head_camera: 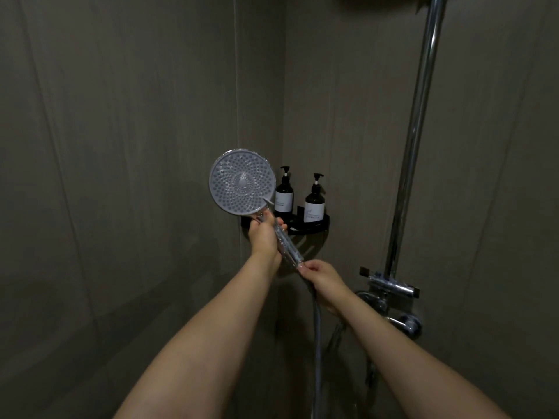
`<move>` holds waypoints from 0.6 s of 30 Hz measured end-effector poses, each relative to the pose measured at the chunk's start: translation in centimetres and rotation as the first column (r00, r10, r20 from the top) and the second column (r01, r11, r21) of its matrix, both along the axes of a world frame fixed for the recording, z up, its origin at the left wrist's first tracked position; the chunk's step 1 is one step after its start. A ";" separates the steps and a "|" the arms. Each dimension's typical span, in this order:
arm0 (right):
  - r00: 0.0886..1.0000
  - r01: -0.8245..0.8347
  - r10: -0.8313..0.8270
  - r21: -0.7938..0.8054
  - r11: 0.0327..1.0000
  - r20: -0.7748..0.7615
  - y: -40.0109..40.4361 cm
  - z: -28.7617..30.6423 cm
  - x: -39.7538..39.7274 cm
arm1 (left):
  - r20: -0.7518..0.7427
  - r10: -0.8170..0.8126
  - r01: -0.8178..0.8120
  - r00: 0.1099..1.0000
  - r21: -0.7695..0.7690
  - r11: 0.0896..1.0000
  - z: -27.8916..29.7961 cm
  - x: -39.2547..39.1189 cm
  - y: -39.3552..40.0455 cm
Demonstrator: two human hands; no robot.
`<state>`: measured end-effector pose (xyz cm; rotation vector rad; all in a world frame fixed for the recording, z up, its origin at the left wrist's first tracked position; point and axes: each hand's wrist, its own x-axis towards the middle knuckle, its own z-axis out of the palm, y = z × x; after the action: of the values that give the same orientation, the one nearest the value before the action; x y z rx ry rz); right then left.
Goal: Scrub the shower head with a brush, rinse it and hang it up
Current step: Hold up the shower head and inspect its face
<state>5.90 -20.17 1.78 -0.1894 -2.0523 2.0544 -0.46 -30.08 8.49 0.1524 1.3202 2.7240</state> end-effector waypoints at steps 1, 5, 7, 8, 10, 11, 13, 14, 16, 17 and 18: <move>1.000 0.005 -0.005 -0.015 1.000 -0.004 0.1 -0.1 -0.1 | 0.001 0.002 -0.002 1.000 0.003 1.000 0.0 0.0 0.0; 0.999 -0.018 0.017 0.028 0.999 0.037 -0.1 -0.3 -0.4 | 0.006 -0.002 0.002 1.000 0.009 1.000 -0.1 -0.1 -0.2; 1.000 -0.006 0.005 0.022 1.000 0.022 -0.1 -0.3 -0.4 | 0.005 0.004 -0.005 1.000 0.028 1.000 -0.2 -0.3 -0.3; 1.000 -0.004 0.005 -0.007 1.000 0.024 -0.1 -0.4 -0.4 | 0.003 0.005 -0.005 1.000 0.032 0.999 -0.3 -0.4 -0.3; 0.998 -0.038 0.039 -0.020 0.999 0.048 0.0 -0.4 -0.4 | 0.001 0.002 -0.002 1.000 0.020 1.000 -0.4 -0.4 -0.4; 0.997 -0.051 0.050 0.004 0.999 0.062 0.0 -0.4 -0.4 | 0.000 0.000 0.000 1.000 0.012 1.000 -0.4 -0.4 -0.4; 0.998 -0.046 0.045 0.016 0.999 0.047 0.0 -0.4 -0.5 | 0.005 -0.003 0.003 1.000 0.008 1.000 -0.5 -0.4 -0.4; 0.999 -0.024 0.024 -0.004 1.000 0.035 0.0 -0.4 -0.6 | 0.008 -0.006 0.006 1.000 0.010 1.000 -0.4 -0.4 -0.4; 0.999 -0.015 0.017 -0.051 0.999 0.032 0.0 -0.5 -0.8 | 0.009 -0.008 0.008 1.000 0.009 1.000 -0.3 -0.4 -0.4; 0.999 -0.024 0.026 -0.042 0.999 0.037 -0.1 -0.4 -0.7 | 0.007 -0.006 0.006 1.000 0.007 1.000 -0.3 -0.5 -0.3; 0.999 -0.031 0.032 -0.012 0.999 0.039 0.0 -0.4 -0.7 | 0.005 -0.005 0.005 1.000 0.005 1.000 -0.2 -0.4 -0.3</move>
<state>5.23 -20.17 1.35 -0.2019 -2.0791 2.0976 -0.91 -30.42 8.26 0.1484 1.3097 2.7220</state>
